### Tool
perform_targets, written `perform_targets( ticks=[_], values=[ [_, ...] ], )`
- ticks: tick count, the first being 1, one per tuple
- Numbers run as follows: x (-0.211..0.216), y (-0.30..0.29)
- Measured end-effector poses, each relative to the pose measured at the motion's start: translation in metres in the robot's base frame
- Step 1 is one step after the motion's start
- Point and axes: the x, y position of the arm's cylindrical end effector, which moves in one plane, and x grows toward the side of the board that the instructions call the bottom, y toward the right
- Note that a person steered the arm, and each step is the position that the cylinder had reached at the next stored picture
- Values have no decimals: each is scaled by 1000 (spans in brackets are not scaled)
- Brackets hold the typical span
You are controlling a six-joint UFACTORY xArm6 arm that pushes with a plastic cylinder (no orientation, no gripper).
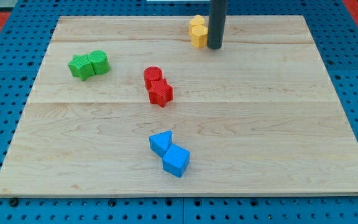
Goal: Move the yellow hexagon to the top right of the green circle
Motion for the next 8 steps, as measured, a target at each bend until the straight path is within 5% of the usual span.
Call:
perform_targets(
  ticks=[1,3,5,8],
  values=[
    [-49,12],
    [-40,-75],
    [-19,-2],
    [10,-106]
  ],
)
